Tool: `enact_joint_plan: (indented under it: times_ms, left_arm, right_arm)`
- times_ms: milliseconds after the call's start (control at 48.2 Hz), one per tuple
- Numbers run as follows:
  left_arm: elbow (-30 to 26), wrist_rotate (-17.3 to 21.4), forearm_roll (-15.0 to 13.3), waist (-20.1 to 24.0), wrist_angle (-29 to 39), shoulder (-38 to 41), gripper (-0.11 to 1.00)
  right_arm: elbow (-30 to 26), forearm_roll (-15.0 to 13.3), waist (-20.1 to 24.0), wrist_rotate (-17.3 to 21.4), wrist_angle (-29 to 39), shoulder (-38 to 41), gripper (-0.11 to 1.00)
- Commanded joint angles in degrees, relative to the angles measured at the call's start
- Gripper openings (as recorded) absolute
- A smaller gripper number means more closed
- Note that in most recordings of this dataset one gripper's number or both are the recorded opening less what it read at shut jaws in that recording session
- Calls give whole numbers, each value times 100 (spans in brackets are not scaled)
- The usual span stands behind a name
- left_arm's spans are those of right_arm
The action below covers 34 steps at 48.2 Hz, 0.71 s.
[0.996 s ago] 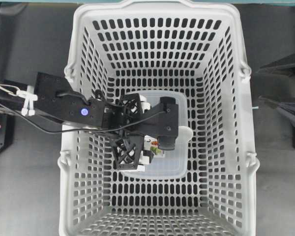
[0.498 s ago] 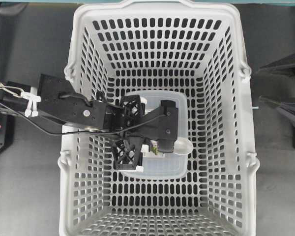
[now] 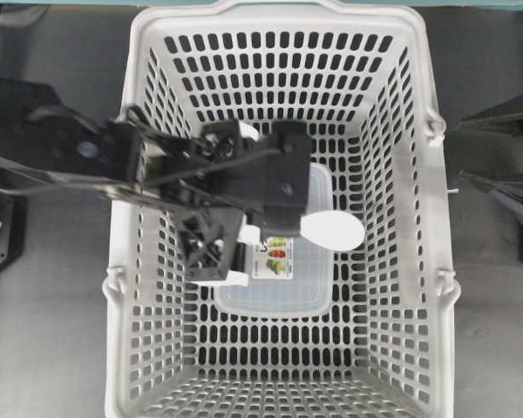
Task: Pick up the chinese spoon from the shopping basket with the left arm.
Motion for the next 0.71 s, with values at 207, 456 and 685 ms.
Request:
enact_joint_plan:
  times_ms: [207, 456, 685]
  left_arm:
    - [-281, -606, 9, -18, 158, -413, 12]
    - [-281, -703, 18, -9, 167, -413, 12]
    - [-272, -721, 9, 0, 176, -387, 12]
  right_arm:
    - [-18, 18, -9, -9, -26, 26, 65]
    - [-18, 18, -9, -9, -35, 18, 65]
    - [-18, 18, -9, -9, -26, 0, 65]
